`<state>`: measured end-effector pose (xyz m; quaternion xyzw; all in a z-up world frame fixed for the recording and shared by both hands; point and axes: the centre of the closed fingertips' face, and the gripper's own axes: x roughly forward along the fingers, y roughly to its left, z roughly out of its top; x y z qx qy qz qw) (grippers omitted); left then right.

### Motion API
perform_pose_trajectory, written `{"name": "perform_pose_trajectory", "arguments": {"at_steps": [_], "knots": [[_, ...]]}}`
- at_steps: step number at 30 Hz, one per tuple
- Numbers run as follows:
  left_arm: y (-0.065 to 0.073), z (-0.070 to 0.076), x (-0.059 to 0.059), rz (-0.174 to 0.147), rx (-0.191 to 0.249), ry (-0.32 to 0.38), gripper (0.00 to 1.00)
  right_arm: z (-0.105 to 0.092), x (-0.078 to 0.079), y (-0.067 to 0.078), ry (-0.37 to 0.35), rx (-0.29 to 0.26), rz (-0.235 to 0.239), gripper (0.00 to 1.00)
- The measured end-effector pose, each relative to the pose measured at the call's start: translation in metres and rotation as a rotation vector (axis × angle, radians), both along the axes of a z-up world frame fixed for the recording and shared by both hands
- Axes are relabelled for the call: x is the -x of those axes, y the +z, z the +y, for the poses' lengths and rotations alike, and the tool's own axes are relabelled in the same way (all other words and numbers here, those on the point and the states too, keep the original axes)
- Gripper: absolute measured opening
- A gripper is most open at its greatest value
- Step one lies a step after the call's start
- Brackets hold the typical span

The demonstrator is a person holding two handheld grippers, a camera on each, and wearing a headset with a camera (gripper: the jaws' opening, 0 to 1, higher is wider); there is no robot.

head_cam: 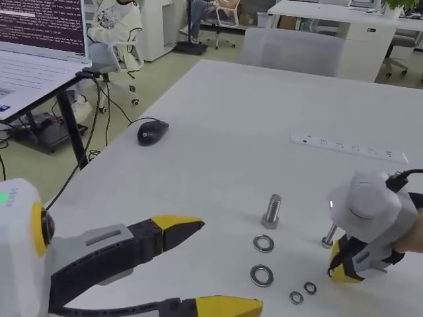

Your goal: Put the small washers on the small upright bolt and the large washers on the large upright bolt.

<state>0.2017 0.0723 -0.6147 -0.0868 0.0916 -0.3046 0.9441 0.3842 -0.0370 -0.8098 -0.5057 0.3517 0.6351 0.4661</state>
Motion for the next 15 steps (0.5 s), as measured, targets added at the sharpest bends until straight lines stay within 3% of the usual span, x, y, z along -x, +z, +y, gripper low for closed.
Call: {"name": "perform_pose_trajectory", "arguments": {"at_steps": [9,15], "knots": [[-0.001,-0.003,-0.003,-0.006,0.0,-0.013,0.58,-0.002,-0.022,0.039,-0.025,-0.025,-0.053,0.12],[0.001,-0.005,-0.005,-0.015,0.008,-0.016,0.58,0.002,-0.036,0.057,-0.029,-0.03,-0.095,0.12]]}}
